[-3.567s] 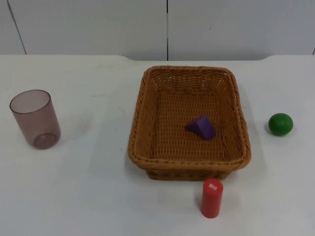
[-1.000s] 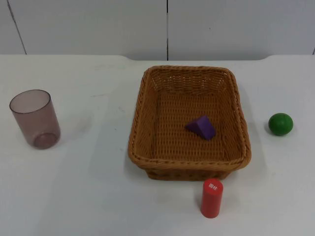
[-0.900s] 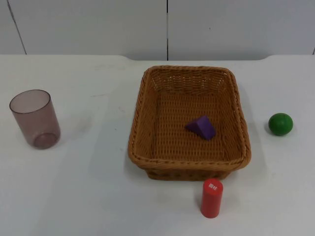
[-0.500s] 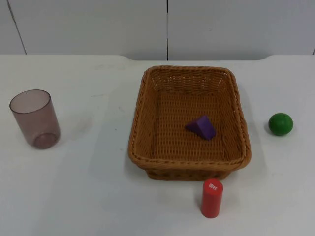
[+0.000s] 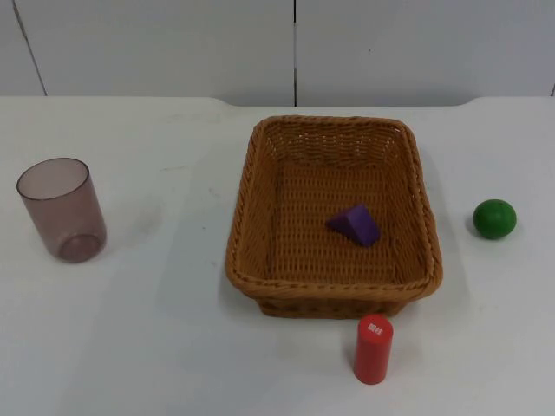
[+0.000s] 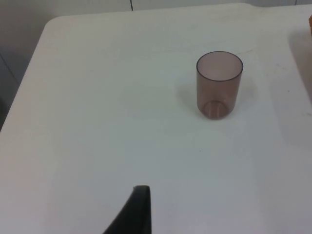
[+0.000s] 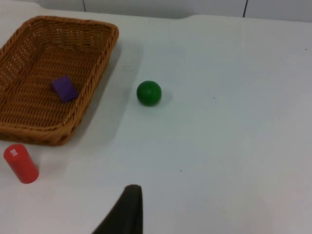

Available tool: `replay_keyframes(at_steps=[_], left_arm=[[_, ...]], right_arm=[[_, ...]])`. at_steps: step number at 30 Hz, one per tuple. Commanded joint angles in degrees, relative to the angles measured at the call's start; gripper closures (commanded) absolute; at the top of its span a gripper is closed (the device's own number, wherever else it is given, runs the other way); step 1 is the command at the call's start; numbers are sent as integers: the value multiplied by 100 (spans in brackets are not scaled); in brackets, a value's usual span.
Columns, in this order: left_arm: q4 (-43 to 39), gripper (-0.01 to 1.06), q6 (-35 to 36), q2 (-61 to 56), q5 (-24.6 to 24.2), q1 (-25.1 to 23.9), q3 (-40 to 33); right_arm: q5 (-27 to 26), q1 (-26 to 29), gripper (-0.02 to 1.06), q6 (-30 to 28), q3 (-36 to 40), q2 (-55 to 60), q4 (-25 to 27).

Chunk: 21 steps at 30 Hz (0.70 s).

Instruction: Pick up the basket with the left hand and place the triangular block into the basket with the right hand.

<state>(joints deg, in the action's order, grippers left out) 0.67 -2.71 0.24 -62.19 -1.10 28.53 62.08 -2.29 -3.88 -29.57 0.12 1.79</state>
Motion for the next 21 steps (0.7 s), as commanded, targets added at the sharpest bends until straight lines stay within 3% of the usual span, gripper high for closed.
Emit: replay_keyframes(at_steps=[1, 21], left_arm=[[15, 0, 61, -24, 60, -9, -27], [4, 0, 174, -24, 60, -9, -27]], right_arm=[[-32, -22, 0, 19, 0, -12, 0], [-32, -22, 0, 19, 0, -12, 0]])
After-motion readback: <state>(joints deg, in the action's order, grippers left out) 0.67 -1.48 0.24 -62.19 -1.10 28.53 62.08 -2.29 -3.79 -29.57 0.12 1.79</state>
